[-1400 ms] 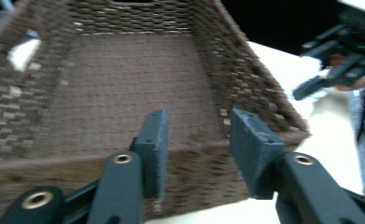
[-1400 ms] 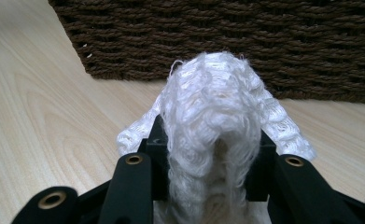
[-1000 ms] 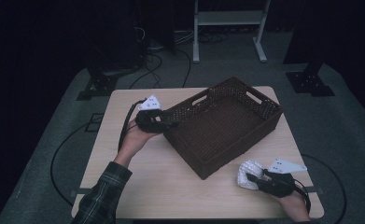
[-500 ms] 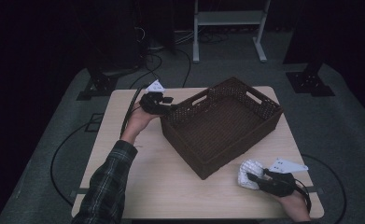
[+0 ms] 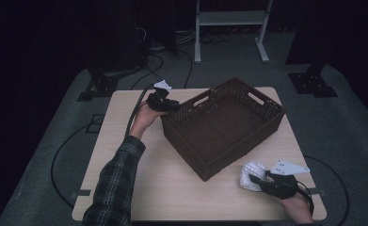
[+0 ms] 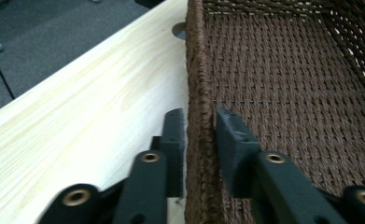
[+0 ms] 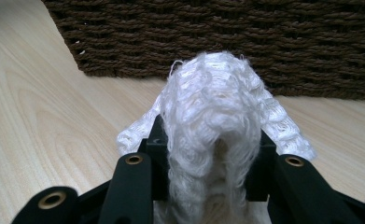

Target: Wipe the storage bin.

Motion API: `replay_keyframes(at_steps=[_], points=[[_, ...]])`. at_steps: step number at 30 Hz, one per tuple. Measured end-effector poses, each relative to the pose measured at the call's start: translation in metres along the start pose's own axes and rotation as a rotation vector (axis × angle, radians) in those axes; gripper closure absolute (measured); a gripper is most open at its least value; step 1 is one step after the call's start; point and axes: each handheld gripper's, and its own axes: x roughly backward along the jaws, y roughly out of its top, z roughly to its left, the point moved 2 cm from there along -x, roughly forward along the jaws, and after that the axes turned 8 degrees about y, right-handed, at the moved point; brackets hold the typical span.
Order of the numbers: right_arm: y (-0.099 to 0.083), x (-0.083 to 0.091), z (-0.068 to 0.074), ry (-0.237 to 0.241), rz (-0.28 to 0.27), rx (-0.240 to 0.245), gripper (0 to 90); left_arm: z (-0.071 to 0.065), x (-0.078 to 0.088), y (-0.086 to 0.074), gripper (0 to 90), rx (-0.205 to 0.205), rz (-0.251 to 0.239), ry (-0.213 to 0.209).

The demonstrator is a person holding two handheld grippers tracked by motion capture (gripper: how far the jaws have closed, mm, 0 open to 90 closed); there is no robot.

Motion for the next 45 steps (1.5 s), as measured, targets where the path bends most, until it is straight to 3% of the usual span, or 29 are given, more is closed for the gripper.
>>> replay_keyframes(at_steps=[2,6,13,32,36,38,41,45], points=[[0.000,0.000,0.000,0.000,-0.001,0.000,62.3,-0.003,-0.001,0.002,81.5,-0.010,0.018,-0.001],[0.000,0.000,0.000,0.000,0.000,0.001,62.4,-0.002,0.002,0.000,82.7,0.024,0.023,-0.018],[0.000,0.001,0.000,-0.001,-0.002,-0.002,62.3,-0.003,0.013,-0.007,82.7,0.022,0.046,-0.007],[0.001,0.000,0.002,0.001,-0.004,0.006,62.3,0.001,0.072,-0.052,82.3,0.092,0.056,0.073],[0.002,-0.001,0.003,0.001,-0.003,0.008,62.4,0.000,0.076,-0.054,80.7,0.096,0.027,0.067],[0.002,-0.001,0.003,0.000,-0.005,0.007,62.4,0.001,0.090,-0.054,78.0,0.109,-0.020,0.056],[0.001,-0.001,0.002,0.000,-0.005,0.006,62.4,0.002,0.101,-0.054,82.3,0.107,-0.038,0.063],[0.002,-0.001,0.003,0.002,-0.006,0.008,62.3,0.005,0.123,-0.066,87.5,0.096,-0.045,0.115]])
